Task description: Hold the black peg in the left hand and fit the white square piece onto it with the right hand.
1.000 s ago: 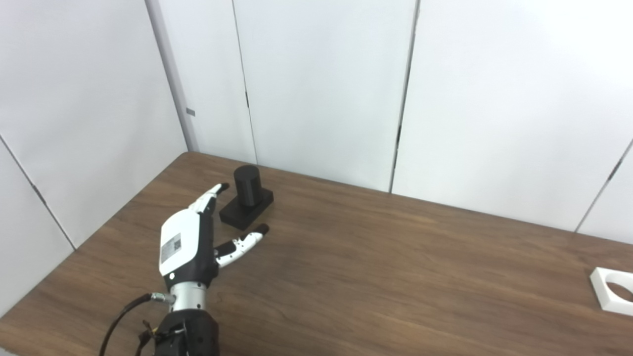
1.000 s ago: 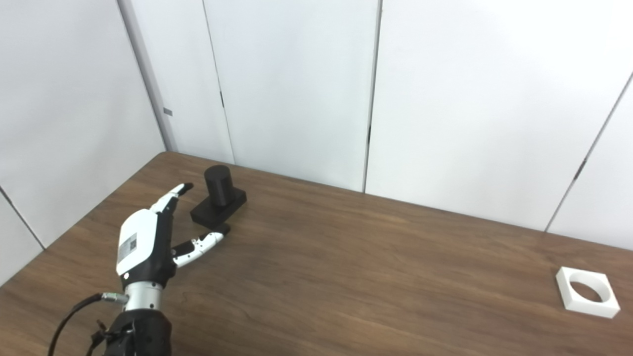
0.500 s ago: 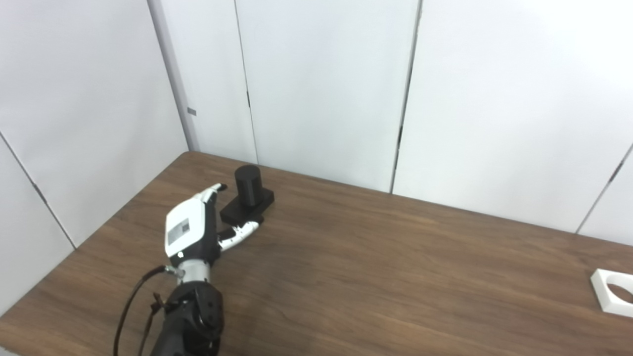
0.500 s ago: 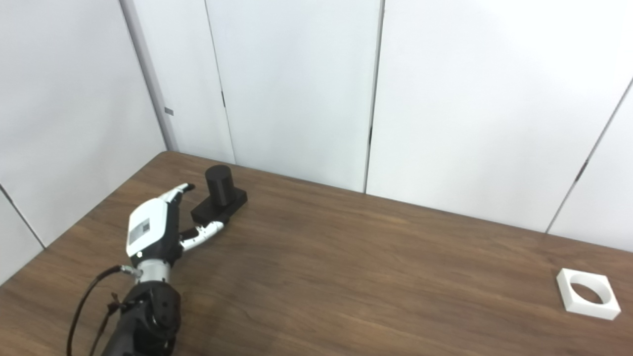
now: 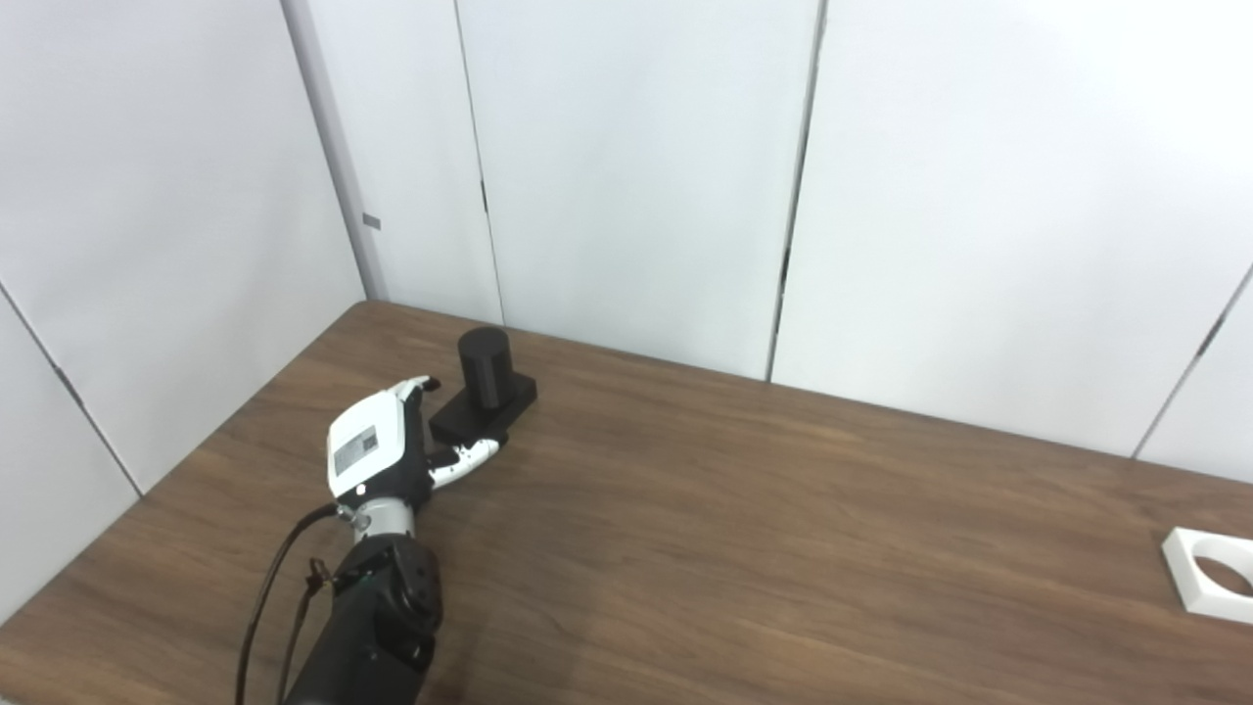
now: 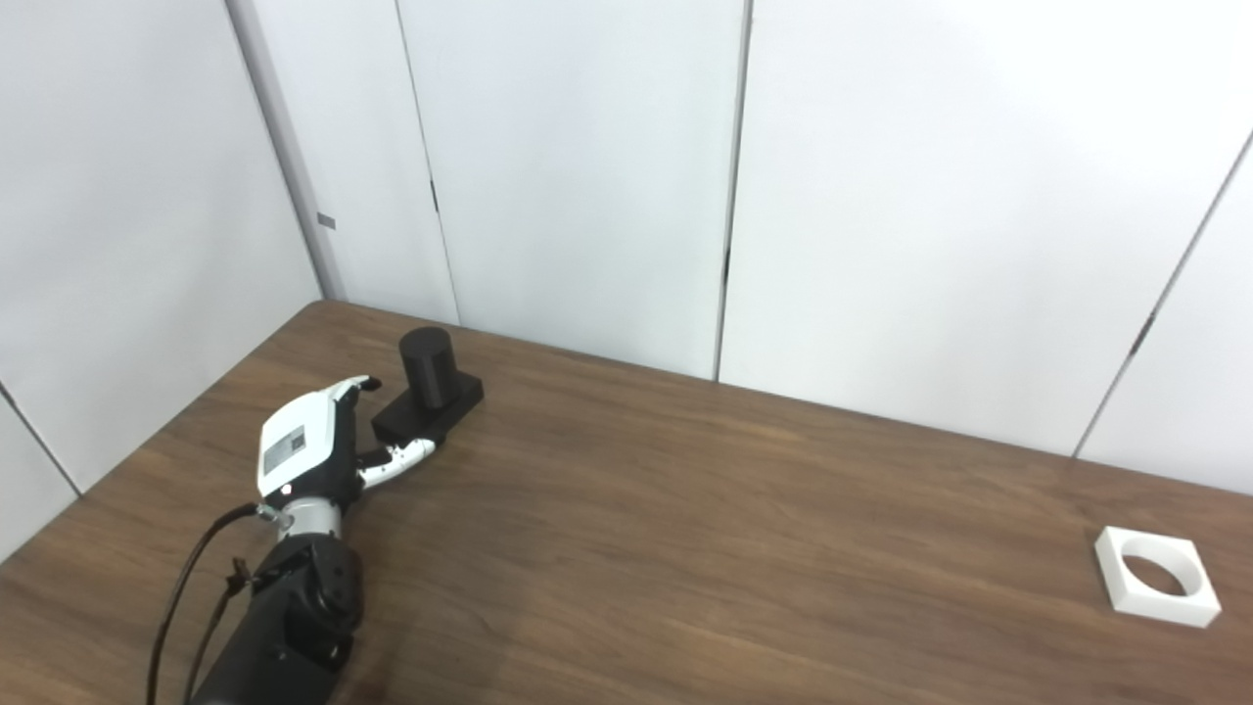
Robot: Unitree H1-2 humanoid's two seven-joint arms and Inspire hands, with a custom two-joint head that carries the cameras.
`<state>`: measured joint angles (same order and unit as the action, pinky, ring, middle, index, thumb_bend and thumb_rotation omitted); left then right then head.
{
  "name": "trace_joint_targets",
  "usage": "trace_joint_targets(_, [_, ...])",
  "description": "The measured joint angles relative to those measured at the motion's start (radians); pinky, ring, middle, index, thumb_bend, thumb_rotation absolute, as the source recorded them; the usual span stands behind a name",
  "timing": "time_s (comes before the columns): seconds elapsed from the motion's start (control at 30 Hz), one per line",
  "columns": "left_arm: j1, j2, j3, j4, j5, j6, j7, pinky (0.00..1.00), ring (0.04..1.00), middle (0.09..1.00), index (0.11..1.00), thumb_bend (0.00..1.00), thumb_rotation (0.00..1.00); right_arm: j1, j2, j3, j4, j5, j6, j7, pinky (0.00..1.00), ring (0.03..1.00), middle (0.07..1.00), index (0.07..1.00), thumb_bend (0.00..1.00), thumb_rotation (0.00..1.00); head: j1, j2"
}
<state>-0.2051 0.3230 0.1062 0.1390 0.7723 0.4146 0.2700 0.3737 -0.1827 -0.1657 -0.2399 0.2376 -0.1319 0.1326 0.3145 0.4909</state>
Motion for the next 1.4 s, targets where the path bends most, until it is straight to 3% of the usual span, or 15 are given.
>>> trace_joint_targets(0.17, [-0.032,0.020,-0.019,0.072,-0.010,0.001,0.002,0.90,0.892,0.863,0.790,0.87,0.55,0.003,0.000,0.000,-0.004,-0.004,0.001,0.000,1.00,0.980,0.913,0.911,0.71,1.00,-0.003,0.002])
trace_joint_targets(0.43, [-0.092,0.016,-0.017,0.185,-0.075,0.002,0.045,0.88,0.871,0.854,0.788,0.90,0.51,0.004,0.000,0.001,-0.006,-0.005,0.001,0.000,1.00,0.980,0.914,0.917,0.70,1.00,-0.006,0.002])
trace_joint_targets(0.9, [-0.181,0.019,-0.068,0.353,-0.090,0.009,0.110,0.88,0.878,0.873,0.806,0.93,0.51,0.007,0.000,0.002,-0.009,-0.014,-0.013,-0.003,1.00,0.945,0.891,0.906,0.71,1.00,-0.018,0.006])
trace_joint_targets(1.4, [-0.222,0.039,-0.126,0.445,-0.090,0.016,0.158,0.85,0.829,0.784,0.656,0.88,0.42,0.010,0.000,0.002,-0.009,-0.009,-0.016,-0.003,1.00,0.951,0.895,0.910,0.73,1.00,-0.021,0.012])
